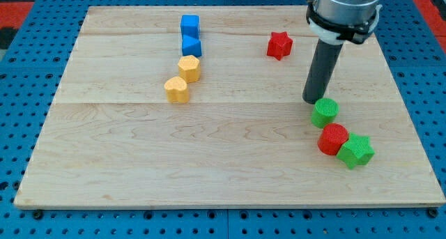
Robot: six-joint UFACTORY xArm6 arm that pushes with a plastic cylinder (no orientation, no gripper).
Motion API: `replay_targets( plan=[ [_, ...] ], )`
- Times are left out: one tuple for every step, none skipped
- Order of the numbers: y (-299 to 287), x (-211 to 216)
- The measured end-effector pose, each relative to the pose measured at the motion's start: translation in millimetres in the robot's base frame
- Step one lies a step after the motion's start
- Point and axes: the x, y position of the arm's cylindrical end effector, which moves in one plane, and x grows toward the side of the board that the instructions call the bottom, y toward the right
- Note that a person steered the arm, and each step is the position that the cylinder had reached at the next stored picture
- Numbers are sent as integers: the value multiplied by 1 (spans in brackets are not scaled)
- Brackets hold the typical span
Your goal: Place the red star towards the top left of the green circle
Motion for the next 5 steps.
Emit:
replay_targets(
  plan=[
    [15,2],
    [60,-58],
    [104,-138],
    [77,-192],
    [-4,-193]
  ],
)
